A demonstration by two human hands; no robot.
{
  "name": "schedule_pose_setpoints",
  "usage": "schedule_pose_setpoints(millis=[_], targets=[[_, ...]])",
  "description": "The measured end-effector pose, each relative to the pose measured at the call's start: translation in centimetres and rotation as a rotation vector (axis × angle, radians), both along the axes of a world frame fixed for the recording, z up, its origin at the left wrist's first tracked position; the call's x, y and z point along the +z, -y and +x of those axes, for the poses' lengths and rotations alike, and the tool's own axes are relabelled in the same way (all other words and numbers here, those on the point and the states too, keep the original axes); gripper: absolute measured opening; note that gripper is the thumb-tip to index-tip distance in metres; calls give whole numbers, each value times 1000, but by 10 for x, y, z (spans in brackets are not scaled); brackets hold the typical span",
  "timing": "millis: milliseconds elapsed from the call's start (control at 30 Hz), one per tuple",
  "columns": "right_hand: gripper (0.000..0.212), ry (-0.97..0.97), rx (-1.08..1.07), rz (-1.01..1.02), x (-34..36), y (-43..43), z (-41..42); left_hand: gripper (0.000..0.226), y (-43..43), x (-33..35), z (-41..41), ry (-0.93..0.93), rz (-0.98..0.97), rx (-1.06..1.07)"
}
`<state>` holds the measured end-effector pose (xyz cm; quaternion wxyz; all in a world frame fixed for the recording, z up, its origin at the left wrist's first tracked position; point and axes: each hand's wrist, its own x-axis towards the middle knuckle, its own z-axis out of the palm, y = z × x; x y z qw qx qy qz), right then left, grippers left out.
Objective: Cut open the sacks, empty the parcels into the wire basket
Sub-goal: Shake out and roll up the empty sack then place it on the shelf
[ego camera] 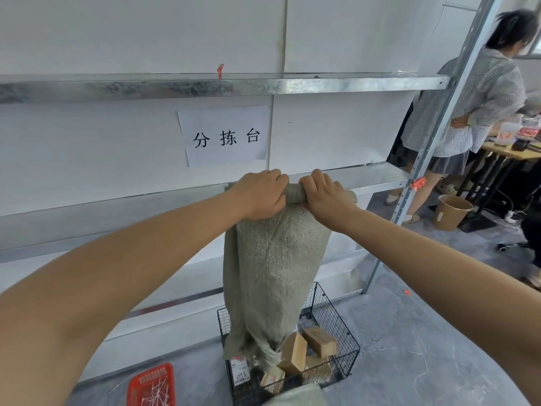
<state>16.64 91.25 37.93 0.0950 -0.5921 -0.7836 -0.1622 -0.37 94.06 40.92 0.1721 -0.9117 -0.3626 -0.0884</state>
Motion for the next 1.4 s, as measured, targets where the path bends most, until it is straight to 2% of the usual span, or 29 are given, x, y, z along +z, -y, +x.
schedule_pose_setpoints(millis=[133, 200, 333, 500, 567, 667, 733, 800, 900, 1033, 1233, 1400], targets=[[53, -93, -12, -120, 8, 2, -2, 28, -3, -3, 1, -10, 68, 25], [45, -90, 2, -179, 15, 2, -2, 22, -3, -6, 0, -26, 110, 31], [28, -50, 5, -124, 23, 2, -3, 22, -2, -6, 0, -35, 119, 37], [23, -35, 53, 0, 14, 2, -11, 47, -7, -1, 2, 8, -87, 107], [22, -37, 30, 9, 12, 1, -12, 41, -7, -2, 3, -26, -83, 137], [39, -67, 23, -65, 12, 0, -12, 32, -7, -7, 6, -54, 83, 129], [59, -141, 23, -177, 14, -1, -11, 36, -7, -9, 7, -60, 143, 108], [67, -183, 26, -264, 15, -3, -10, 44, -7, -10, 5, -79, 146, 80], [55, -122, 26, -258, 15, -3, -11, 53, -8, -11, 2, -81, 120, 30], [45, -128, -15, -178, 17, -4, -12, 37, -10, -10, 0, -63, 155, -17], [36, -193, 23, -202, 24, -5, -9, 24, -11, -14, -1, -3, 158, -29], [21, -74, 25, -86, 23, -4, -17, 29, -8, -11, 0, 9, 83, 46]])
